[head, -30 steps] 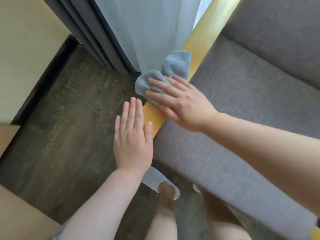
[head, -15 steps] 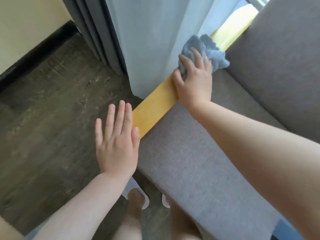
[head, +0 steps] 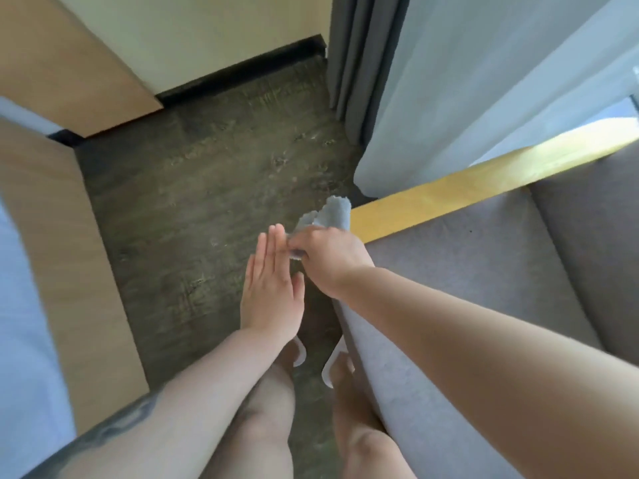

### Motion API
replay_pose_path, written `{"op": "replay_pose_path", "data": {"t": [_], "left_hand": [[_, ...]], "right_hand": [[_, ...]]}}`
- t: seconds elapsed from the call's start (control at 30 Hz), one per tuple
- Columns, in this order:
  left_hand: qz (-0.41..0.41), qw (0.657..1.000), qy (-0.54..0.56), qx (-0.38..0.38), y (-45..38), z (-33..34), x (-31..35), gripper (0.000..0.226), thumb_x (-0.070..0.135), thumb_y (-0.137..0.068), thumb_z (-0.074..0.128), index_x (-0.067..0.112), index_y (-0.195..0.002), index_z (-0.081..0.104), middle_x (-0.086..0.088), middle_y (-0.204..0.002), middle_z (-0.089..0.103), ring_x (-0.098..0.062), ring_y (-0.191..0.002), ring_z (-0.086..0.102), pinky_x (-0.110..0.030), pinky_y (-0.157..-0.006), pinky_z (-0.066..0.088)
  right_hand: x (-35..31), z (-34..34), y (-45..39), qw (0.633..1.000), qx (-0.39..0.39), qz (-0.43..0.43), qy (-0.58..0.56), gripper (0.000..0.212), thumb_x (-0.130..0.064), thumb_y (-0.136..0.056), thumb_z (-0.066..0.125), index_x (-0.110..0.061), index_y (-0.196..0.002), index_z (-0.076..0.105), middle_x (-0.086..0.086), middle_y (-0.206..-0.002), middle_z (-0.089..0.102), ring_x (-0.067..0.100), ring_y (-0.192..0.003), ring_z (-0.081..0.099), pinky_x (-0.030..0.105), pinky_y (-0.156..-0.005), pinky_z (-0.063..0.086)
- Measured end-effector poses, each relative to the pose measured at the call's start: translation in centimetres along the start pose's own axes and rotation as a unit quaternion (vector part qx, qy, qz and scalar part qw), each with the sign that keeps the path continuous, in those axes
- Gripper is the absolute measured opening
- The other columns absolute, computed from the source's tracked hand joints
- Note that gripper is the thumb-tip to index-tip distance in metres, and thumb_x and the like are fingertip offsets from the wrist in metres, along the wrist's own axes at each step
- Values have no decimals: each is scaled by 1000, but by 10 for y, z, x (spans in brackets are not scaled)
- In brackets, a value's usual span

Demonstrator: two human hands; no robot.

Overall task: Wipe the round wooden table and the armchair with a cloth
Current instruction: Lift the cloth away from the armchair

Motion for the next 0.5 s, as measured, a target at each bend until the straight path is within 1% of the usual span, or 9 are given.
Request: {"op": "replay_pose_path", "data": {"t": [0.07, 0.13, 0.2, 0.27, 0.33, 0.37, 0.43, 0.47, 0.5], "left_hand": [[-23, 1000, -19, -9, 19, -31, -20, 65, 21, -102, 34, 19, -154, -3, 5, -161, -11, -11, -147, -15, -31, -120, -4], [-65, 997, -21, -23, 38, -58, -44, 61, 21, -103, 32, 21, -154, 0, 4, -161, -10, -13, -147, -14, -32, -119, -4], [-109, 993, -17, -52, 53, -81, -74, 58, 22, -103, 31, 22, -155, 4, 3, -162, -6, -17, -148, -8, -34, -120, 0], [-147, 984, 16, -103, 73, -100, -110, 54, 23, -104, 29, 20, -154, 10, 1, -162, 3, -20, -149, 2, -35, -120, 9], [-189, 967, 82, -149, 96, -117, -153, 51, 25, -104, 28, 21, -154, 17, 2, -161, 12, -20, -147, 15, -34, -116, 20], [-214, 957, 115, -156, 111, -127, -176, 50, 27, -104, 28, 23, -153, 20, 2, -160, 17, -21, -145, 22, -34, -113, 25], [-269, 940, 151, -143, 147, -149, -228, 49, 32, -103, 29, 25, -152, 25, 1, -158, 25, -23, -140, 33, -34, -109, 31], [-298, 932, 163, -127, 165, -162, -256, 49, 34, -102, 29, 26, -151, 28, 0, -156, 29, -24, -137, 38, -34, -109, 34], [-321, 924, 174, -110, 185, -175, -282, 50, 37, -100, 29, 27, -149, 31, 0, -155, 32, -25, -133, 42, -35, -107, 36]], "right_hand": [[-31, -2, 19, 998, -53, -31, 8, 37, -4, -90, 45, -28, -115, 58, 0, -115, 57, 27, -98, 59, 35, -70, 51], [-66, -12, 33, 991, -113, -58, 46, 57, 1, -90, 43, -34, -135, 45, 2, -130, 51, 30, -108, 56, 39, -79, 53], [-101, -24, 34, 977, -166, -78, 105, 69, 5, -90, 43, -36, -145, 33, 3, -137, 47, 31, -113, 55, 40, -82, 53], [-141, -28, 27, 966, -196, -94, 142, 67, 5, -89, 44, -33, -143, 36, 2, -133, 52, 30, -111, 56, 37, -83, 52], [-185, -26, 15, 959, -208, -104, 161, 64, 5, -86, 45, -33, -138, 42, 1, -127, 56, 30, -107, 57, 41, -86, 52], [-210, -26, 10, 957, -213, -109, 166, 64, 5, -85, 46, -33, -136, 43, 0, -126, 56, 30, -107, 57, 42, -88, 52], [-267, -24, 2, 949, -222, -133, 181, 60, 3, -86, 48, -29, -136, 43, -1, -127, 54, 30, -110, 56, 42, -89, 51], [-297, -24, 0, 943, -222, -155, 192, 52, 0, -86, 50, -26, -132, 47, -1, -124, 55, 28, -108, 57, 40, -87, 52], [-326, -22, -2, 938, -217, -178, 203, 42, -5, -86, 51, -24, -124, 53, 0, -118, 58, 26, -102, 58, 37, -84, 53]]}}
Point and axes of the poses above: each hand's wrist, its own y-axis away from the middle knuckle, its own z-axis out of the palm, x = y × z, the point moved 6 cm from there along -y, towards the middle knuckle
